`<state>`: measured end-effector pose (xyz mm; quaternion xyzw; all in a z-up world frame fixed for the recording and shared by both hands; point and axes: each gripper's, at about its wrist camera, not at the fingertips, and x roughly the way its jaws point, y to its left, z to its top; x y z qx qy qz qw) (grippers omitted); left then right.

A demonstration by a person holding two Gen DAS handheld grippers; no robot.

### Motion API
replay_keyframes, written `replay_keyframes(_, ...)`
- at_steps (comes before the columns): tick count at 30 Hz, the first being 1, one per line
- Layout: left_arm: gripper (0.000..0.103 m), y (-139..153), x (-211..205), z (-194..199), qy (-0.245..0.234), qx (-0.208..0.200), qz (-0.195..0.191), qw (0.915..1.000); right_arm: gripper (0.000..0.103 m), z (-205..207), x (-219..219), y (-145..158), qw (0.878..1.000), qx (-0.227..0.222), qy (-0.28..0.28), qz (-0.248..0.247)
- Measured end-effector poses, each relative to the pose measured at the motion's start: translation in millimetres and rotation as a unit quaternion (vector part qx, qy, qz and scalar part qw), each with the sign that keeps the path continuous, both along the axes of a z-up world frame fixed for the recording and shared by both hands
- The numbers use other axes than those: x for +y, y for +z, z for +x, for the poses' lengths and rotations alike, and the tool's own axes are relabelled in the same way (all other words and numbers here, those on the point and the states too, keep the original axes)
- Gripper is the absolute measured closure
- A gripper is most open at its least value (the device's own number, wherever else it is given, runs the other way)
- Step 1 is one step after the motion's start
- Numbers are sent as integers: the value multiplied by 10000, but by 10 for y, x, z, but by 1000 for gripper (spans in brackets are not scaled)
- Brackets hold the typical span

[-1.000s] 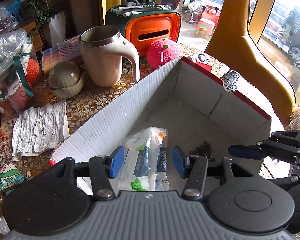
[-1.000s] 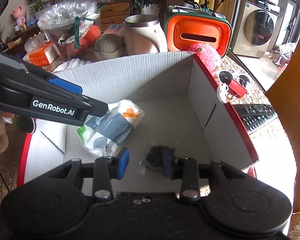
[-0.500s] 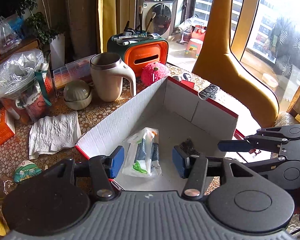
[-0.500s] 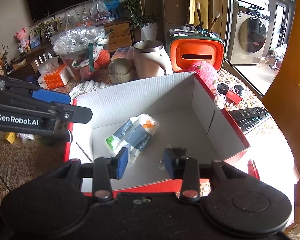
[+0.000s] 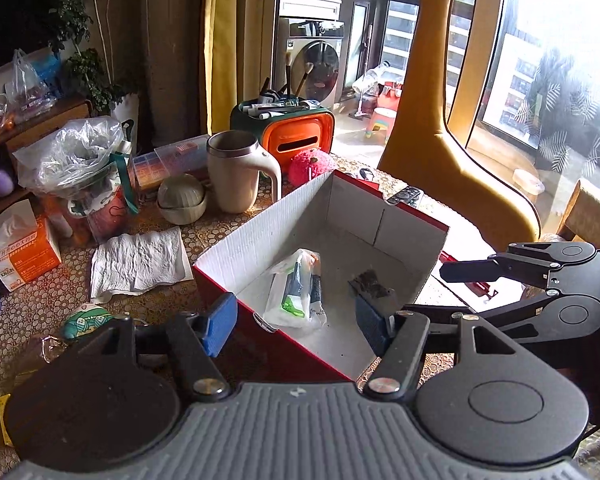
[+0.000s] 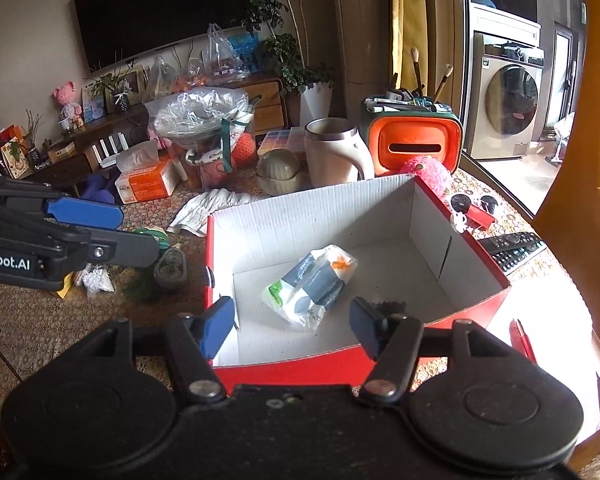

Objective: Organize objects
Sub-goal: 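Withdraw both open tools from the shoebox back over the table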

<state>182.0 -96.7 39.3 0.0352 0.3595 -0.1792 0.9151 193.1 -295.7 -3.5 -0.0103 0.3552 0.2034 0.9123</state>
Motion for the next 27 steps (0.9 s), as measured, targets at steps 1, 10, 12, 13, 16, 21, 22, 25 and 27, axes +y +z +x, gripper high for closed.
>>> replay_keyframes(1, 34, 16, 42, -43, 21, -40, -14, 10000, 36, -34, 18, 22, 10000, -30, 27, 23)
replay_keyframes(10, 19, 30, 396, -381, 267, -257, -22, 9993, 20, -333, 300, 146, 9992, -305, 247, 83)
replay_keyframes(12, 19, 32, 479, -459, 329, -315, 15, 9990, 14, -374, 362, 154, 9990, -319, 293, 114)
replay_keyframes(13, 18, 29, 523, -494, 363, -339, 16, 9988, 12, -401, 399, 160, 9989, -341, 311, 119)
replay_keyframes(16, 18, 10, 671, -584, 484, -385, -10, 9981, 3, -459, 493, 175, 9986, -396, 318, 135)
replay_keyframes(21, 15, -61, 968, -717, 745, -438, -78, 9962, 1, -529, 644, 174, 9980, -462, 348, 249)
replay_keyframes(22, 11, -78, 1031, -739, 798, -459, -93, 9957, 1, -537, 676, 166, 9979, -465, 361, 268)
replay_keyframes(25, 2, -126, 1222, -813, 936, -544, -94, 9941, 1, -551, 783, 137, 9976, -456, 412, 318)
replay_keyframes(27, 1, -158, 1354, -856, 1037, -599, -108, 9927, 1, -553, 850, 111, 9974, -437, 438, 369)
